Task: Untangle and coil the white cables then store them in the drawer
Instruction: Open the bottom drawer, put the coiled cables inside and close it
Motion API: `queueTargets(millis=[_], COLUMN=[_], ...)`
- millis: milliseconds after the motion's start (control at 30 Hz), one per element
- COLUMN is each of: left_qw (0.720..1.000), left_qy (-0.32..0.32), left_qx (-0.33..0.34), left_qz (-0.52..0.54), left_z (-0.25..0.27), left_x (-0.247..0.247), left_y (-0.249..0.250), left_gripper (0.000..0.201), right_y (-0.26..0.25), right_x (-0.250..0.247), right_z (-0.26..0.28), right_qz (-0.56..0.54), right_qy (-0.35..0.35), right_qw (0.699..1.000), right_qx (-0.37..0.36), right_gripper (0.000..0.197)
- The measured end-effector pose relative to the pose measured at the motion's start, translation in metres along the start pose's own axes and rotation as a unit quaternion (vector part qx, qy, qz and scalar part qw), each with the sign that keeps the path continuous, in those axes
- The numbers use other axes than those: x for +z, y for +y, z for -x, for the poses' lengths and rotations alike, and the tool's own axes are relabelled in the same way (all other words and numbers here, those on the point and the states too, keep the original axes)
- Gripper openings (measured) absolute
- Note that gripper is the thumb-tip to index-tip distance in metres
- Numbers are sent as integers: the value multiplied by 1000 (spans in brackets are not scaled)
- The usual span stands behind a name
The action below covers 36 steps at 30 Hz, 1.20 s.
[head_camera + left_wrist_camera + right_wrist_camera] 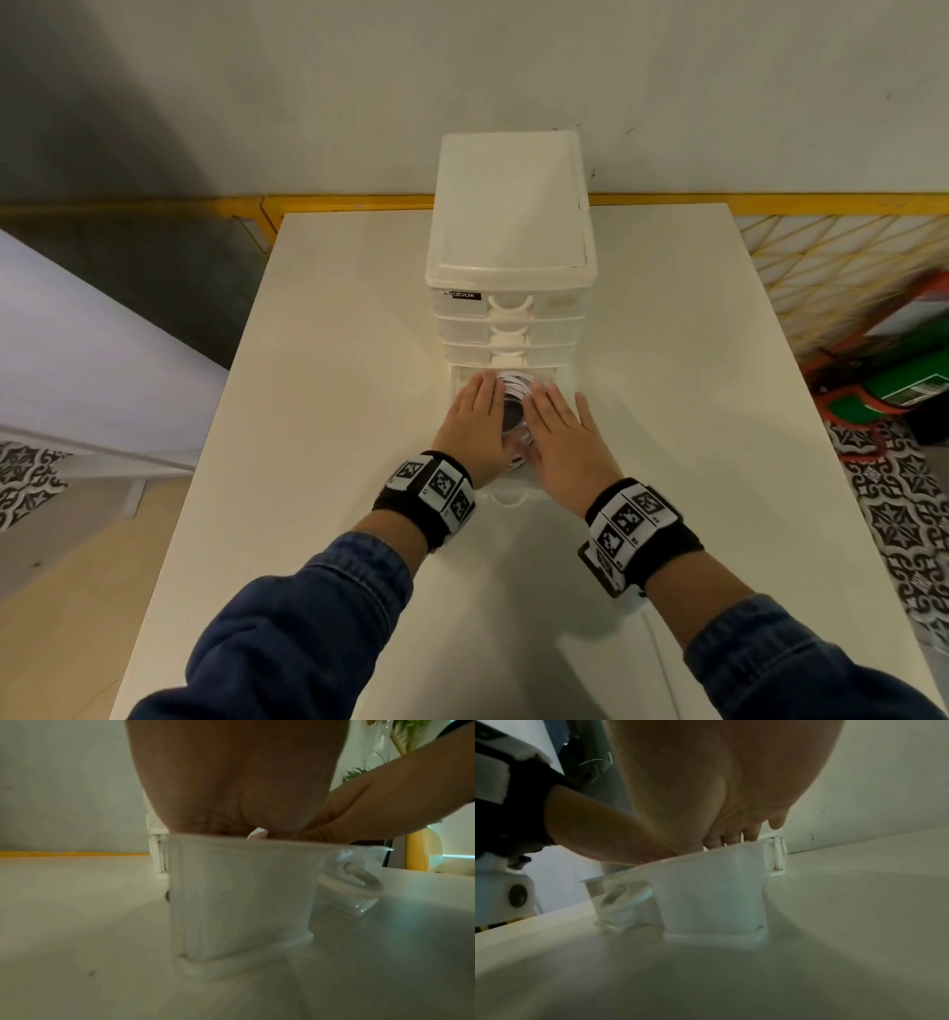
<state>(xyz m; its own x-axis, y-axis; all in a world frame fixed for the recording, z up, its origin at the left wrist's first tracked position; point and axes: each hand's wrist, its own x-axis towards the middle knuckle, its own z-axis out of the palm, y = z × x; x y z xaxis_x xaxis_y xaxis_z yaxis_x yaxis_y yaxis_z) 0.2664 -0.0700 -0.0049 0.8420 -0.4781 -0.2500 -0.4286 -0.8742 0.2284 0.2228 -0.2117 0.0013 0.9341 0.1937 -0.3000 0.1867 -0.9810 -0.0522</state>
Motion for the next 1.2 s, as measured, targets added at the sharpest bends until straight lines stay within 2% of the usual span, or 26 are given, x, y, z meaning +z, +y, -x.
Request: queueTargets(millis=[100,167,233,300,400,433,500,567,633,733,800,867,967,1200], left_qw=[999,998,994,980,951,941,910,867,837,848,861,879,898,905], left_qy=[12,12,9,30,116,147,222,292,319,275,214,155,118,94], left_qx=[2,10,6,-5,-10,-35,-101,-139,-154,-143,-125,-108,-95,-85], left_qz=[39,58,108,194,285,302,334,379,418,429,444,437,414,406], left_z=[0,1,3,6,12,15,19,18,14,0,-11,-19,-24,-21], left_x=[2,0,-7,-18,-40,-49,-69,-93,-120,-156,-169,-170,-165,-169], left_y=[-4,-5,-8,-11,-21,-25,-33,-39,-39,-34,-29,-26,-25,-30], left_gripper=[98,102,91,67,38,33,26,23,30,55,72,85,85,84], right_y=[-4,-5,-1,2,6,8,9,8,7,5,4,3,6,15], right_x=[3,5,3,-1,-1,0,2,4,6,5,2,-3,-10,-21], right_z=[8,15,18,19,18,18,18,19,20,23,24,23,17,-13], right_qz=[8,-2,-14,-16,9,14,24,38,39,42,40,52,60,93], right_qy=[10,28,-1,-34,-33,-30,-25,-14,-7,1,-13,-31,-48,-60], right_qw=[1000,999,999,998,997,996,996,996,996,995,995,993,993,991], right_qx=[-8,-20,-45,-57,-74,-77,-80,-82,-83,-89,-94,-97,-93,-81], right_gripper=[67,81,96,105,112,111,113,112,111,96,87,87,86,79])
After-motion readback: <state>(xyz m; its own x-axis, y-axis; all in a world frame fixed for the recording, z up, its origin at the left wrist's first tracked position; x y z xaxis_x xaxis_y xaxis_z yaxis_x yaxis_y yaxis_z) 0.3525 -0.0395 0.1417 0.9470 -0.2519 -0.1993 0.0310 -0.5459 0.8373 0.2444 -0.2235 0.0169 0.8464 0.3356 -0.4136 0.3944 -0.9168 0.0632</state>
